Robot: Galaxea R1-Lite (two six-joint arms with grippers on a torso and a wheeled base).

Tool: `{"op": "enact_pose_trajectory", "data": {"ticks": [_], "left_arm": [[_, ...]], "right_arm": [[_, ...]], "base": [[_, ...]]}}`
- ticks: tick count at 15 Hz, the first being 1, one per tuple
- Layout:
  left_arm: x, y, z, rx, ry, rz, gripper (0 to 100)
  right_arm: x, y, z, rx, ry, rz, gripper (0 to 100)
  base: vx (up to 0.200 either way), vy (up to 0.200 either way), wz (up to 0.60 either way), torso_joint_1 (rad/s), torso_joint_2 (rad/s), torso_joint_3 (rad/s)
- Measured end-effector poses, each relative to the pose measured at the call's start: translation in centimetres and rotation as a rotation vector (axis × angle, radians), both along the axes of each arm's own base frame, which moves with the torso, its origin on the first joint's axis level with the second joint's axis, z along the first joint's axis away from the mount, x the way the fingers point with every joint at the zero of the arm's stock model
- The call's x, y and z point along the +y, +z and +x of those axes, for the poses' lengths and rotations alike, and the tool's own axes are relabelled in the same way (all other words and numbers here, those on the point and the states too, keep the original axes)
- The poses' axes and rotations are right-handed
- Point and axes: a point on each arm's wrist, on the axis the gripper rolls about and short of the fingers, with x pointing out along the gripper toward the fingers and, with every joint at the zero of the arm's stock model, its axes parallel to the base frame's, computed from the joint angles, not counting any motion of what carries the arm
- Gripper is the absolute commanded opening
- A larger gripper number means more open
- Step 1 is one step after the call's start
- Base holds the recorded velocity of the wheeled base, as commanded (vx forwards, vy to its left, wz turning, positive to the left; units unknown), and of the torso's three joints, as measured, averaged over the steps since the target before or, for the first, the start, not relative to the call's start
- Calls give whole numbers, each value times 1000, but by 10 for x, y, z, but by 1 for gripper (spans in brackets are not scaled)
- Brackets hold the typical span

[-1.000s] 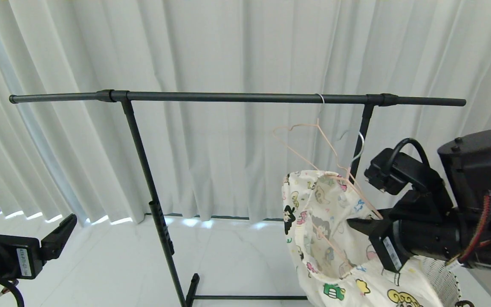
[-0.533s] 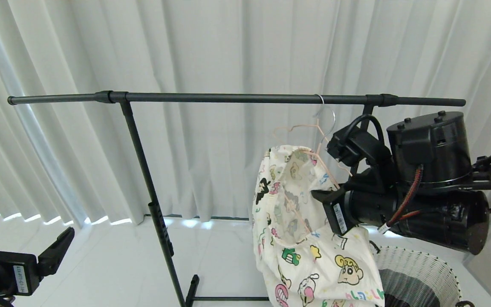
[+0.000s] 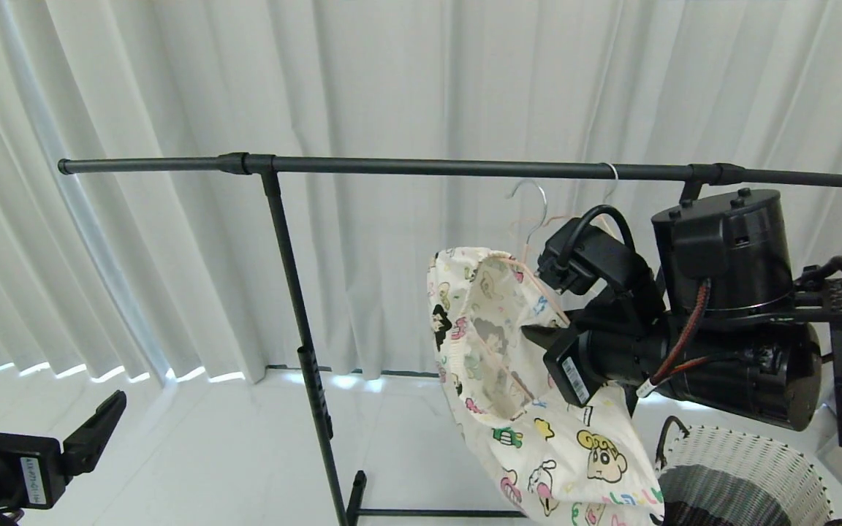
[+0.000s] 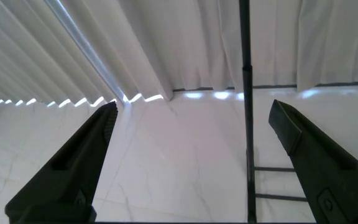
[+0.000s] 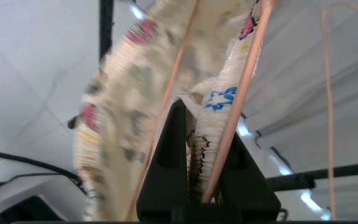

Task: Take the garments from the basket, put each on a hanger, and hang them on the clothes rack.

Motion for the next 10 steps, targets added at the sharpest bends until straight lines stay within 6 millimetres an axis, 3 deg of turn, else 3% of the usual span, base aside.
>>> {"op": "enact_pose_trajectory", "data": {"ticks": [3,10], "left_arm": [[0,0,0,-3,-2,2,100],[-3,1,-1,-6,-33,11,100]], "right_arm": [[-3,1,3,-49,18,-61,0],[-10,11,16,-109,-8,-85,0]], "base": [[0,0,0,0,0,0],[200,0,0,2,2,3]]}}
